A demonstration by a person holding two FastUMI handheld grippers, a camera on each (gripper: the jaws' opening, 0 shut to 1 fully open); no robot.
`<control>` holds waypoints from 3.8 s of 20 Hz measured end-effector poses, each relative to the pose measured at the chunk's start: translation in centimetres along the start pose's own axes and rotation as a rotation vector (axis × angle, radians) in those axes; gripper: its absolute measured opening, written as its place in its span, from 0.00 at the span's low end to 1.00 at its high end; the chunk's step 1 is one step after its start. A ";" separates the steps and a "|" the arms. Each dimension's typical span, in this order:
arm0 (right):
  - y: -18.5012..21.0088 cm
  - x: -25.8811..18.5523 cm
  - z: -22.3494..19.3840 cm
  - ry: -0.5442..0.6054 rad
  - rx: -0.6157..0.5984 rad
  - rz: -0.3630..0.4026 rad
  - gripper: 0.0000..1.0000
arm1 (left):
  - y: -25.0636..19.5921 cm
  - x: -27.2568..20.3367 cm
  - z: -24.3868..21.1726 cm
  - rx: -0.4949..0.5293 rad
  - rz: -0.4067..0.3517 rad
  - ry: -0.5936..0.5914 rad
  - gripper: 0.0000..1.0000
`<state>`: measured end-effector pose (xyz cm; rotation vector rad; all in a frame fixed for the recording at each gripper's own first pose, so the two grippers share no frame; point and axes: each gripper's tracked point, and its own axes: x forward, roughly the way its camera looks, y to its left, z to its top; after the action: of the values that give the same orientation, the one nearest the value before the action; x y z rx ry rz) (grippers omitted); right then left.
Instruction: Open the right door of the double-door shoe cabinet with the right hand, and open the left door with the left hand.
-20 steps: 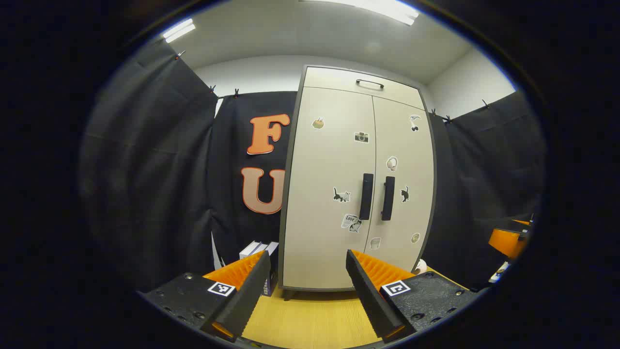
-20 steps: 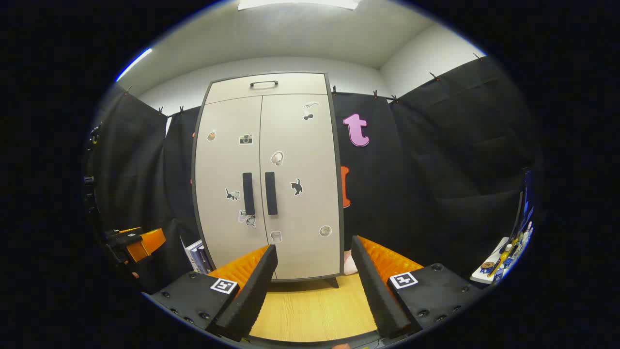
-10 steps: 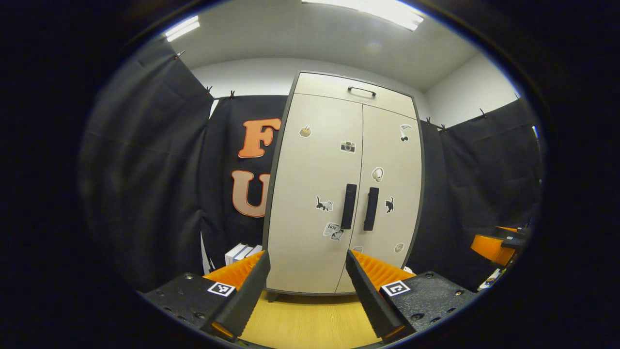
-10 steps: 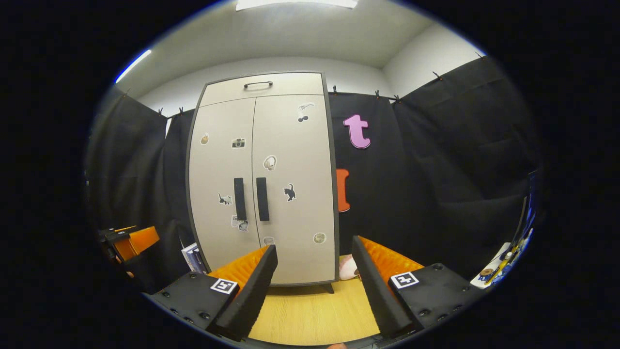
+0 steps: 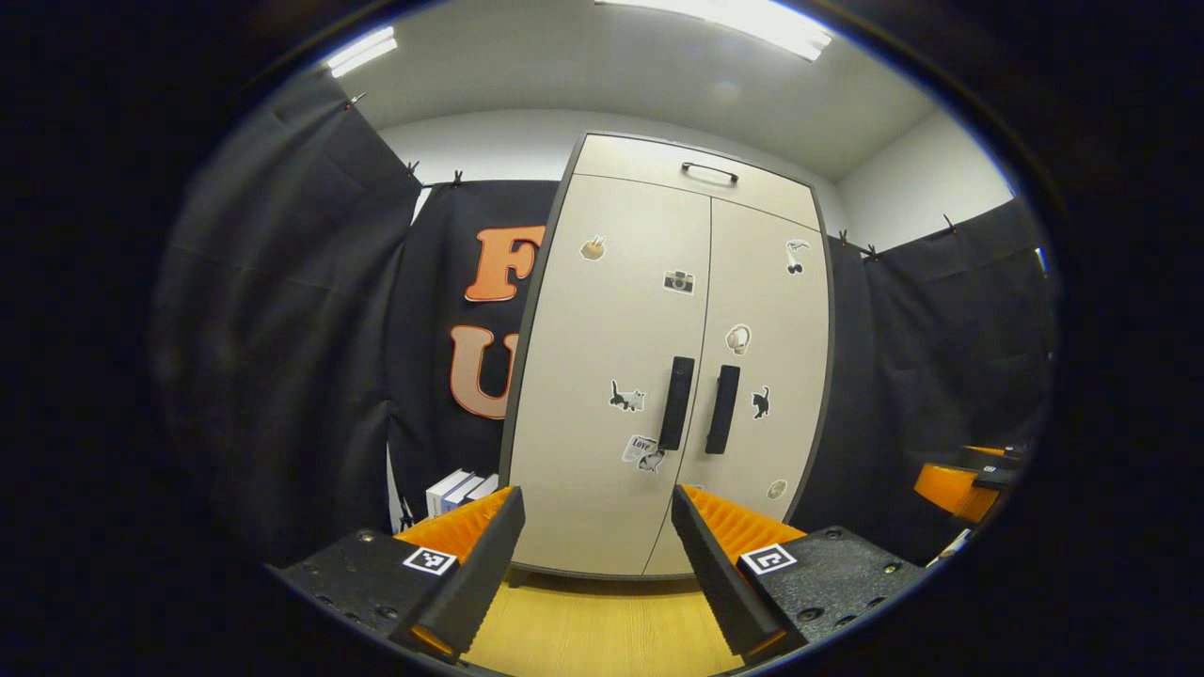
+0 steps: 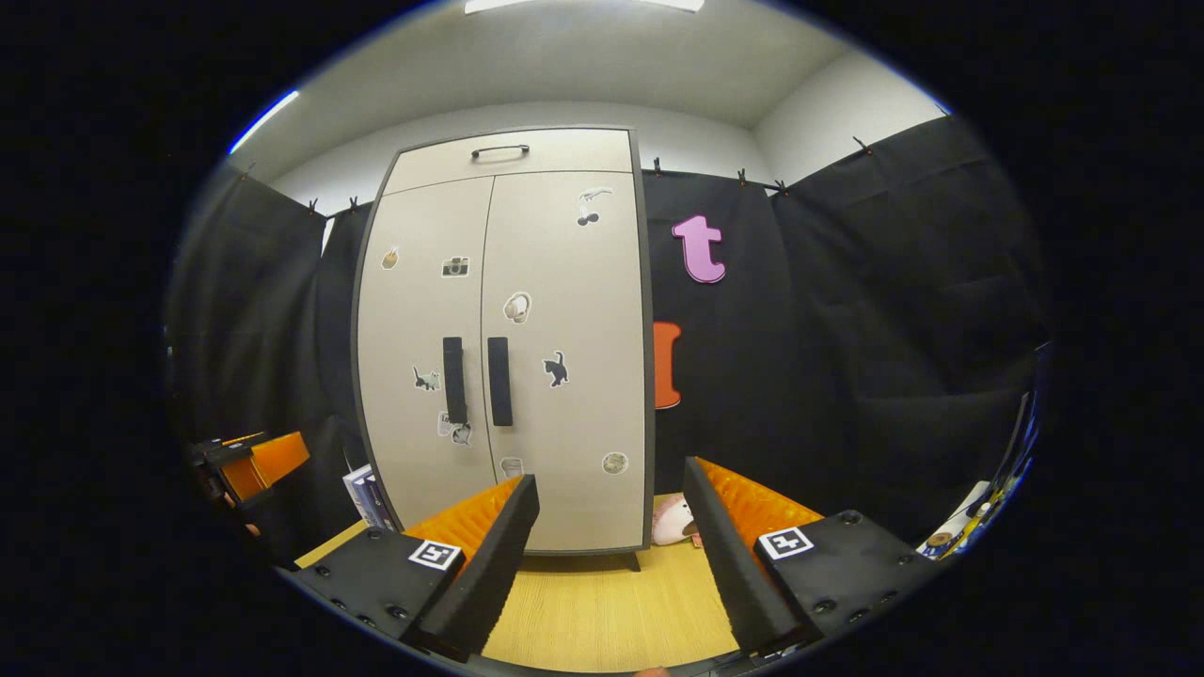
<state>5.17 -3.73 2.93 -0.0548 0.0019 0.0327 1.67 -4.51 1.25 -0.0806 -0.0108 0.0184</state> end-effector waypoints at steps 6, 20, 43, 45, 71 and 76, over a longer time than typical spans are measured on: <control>-0.3 0.7 -0.1 0.011 -0.009 0.010 0.99 | -0.1 0.3 1.4 0.031 0.025 -0.028 0.95; 4.1 4.7 1.4 0.035 -0.036 0.078 0.93 | -0.3 -2.3 1.1 -0.016 -0.018 0.010 0.95; 15.5 27.8 1.8 0.041 -0.072 0.074 0.69 | 10.8 -9.4 2.2 0.053 0.192 -0.003 0.94; 15.6 28.3 1.1 0.069 -0.062 0.079 0.65 | 10.9 -9.3 2.3 0.064 0.194 -0.004 0.92; 15.2 25.4 0.4 0.149 0.066 0.118 0.14 | 11.2 -9.1 2.5 0.066 0.150 0.023 0.94; 14.1 24.0 0.4 0.122 0.005 0.104 0.14 | 10.9 -8.6 3.0 0.081 0.147 0.010 0.94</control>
<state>28.74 11.14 2.53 -0.0519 0.1266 0.1334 -7.17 6.40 3.23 -0.0002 0.0060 0.1650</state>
